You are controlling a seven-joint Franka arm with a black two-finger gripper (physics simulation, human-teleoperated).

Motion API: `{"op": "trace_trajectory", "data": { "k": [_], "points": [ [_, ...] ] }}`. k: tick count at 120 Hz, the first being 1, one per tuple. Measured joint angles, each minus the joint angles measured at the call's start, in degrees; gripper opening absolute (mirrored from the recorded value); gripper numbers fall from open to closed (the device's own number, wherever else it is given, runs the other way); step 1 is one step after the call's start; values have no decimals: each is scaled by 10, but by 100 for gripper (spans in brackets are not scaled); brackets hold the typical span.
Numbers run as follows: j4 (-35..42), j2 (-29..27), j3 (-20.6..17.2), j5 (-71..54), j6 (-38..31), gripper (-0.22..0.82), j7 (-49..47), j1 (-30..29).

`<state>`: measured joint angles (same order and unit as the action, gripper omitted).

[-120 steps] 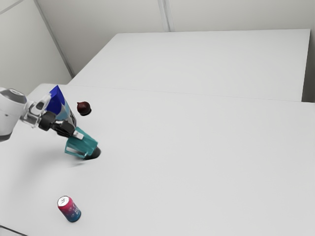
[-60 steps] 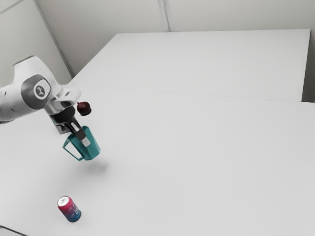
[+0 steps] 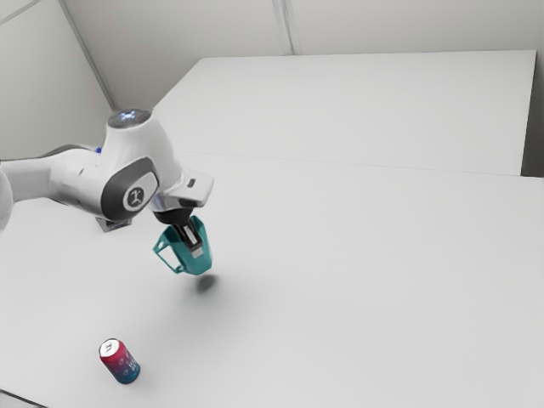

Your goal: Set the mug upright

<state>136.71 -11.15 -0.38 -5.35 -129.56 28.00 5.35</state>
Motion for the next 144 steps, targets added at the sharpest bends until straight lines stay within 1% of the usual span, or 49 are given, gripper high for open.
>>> {"op": "trace_trajectory", "data": {
  "k": [29, 40, 57, 84, 103, 108, 119, 144],
  "points": [
    [-3, 33, -6, -73, -33, -17, -102, 36],
    [-6, 53, -7, -82, -53, -17, -134, 46],
    [-10, 69, -9, -87, -75, -17, -178, 62],
    [-33, 90, -19, -89, -93, -17, -233, 86],
    [-58, 112, -29, -90, -95, -17, -262, 88],
    [-68, 120, -24, -90, -93, -17, -268, 96],
    [-101, 143, -25, -90, -76, -17, -281, 101],
    [-127, 166, -26, -90, -41, -17, -306, 101]
  ]
}}
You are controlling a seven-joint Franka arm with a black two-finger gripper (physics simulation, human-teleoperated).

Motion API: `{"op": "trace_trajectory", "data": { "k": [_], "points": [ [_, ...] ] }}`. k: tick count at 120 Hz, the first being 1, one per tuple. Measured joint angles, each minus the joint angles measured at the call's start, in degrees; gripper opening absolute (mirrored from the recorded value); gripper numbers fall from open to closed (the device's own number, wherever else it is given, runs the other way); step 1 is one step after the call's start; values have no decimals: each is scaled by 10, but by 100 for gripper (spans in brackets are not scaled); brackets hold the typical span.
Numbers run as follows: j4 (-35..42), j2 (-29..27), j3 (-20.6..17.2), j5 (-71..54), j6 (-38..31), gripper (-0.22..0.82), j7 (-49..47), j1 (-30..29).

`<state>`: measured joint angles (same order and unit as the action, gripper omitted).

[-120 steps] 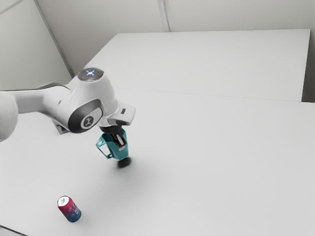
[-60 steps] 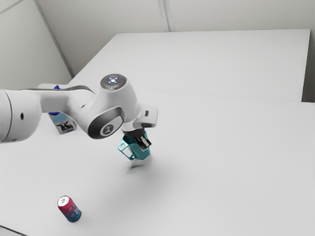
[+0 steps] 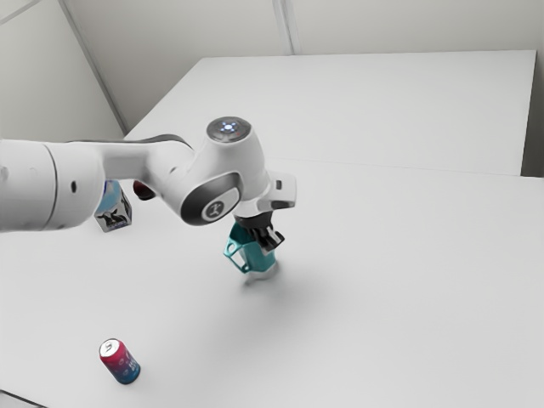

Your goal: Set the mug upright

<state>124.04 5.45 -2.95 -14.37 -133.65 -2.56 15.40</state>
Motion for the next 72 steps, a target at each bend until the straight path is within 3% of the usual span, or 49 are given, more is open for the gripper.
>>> {"op": "trace_trajectory", "data": {
  "k": [45, 54, 72],
  "points": [
    [-9, 15, 0, -12, 21, -17, -27, 9],
    [-9, 16, 0, -11, 23, -10, -28, 9],
    [-10, 14, 0, -9, 25, 13, -29, 10]
  ]
}}
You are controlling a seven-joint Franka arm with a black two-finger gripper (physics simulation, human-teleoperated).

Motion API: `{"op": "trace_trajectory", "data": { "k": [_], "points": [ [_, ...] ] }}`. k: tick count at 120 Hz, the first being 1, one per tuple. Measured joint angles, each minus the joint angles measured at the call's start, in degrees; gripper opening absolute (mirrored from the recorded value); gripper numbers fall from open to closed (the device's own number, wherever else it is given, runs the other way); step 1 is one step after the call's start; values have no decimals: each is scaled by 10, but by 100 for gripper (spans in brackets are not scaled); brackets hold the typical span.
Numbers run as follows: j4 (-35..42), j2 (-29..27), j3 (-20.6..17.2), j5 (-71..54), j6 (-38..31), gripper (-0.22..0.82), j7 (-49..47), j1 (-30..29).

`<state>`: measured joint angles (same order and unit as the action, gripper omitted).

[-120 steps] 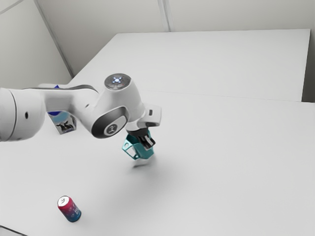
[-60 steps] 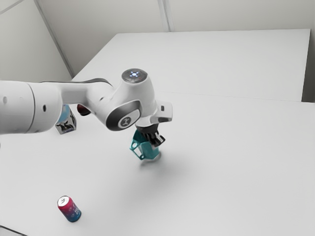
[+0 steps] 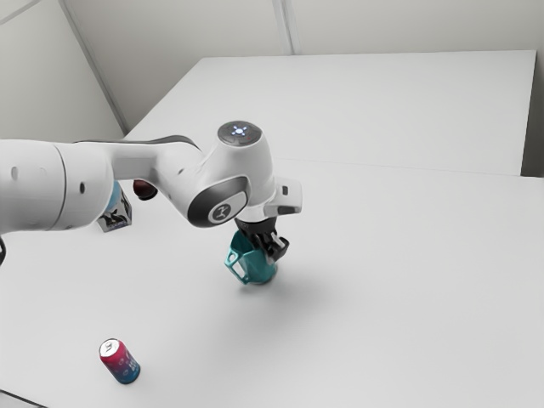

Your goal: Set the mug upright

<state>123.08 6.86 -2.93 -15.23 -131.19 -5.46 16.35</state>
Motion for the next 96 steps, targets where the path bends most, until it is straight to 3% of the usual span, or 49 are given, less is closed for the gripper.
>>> {"op": "trace_trajectory", "data": {
  "k": [25, 44, 57, 71, 78, 85, 96],
  "points": [
    [-4, -32, -1, 5, 13, 35, -1, 0],
    [-155, -7, -9, 38, 91, 45, 1, -1],
    [-192, -41, 39, 105, 152, 51, 15, 12],
    [-202, -95, 56, 144, 222, 55, 37, -50],
    [-255, -76, 54, 150, 260, 56, 47, -90],
    [-307, -52, 27, 154, 291, 57, 61, -150],
    [-339, -45, 15, 157, 326, 59, 81, -198]
  ]
}}
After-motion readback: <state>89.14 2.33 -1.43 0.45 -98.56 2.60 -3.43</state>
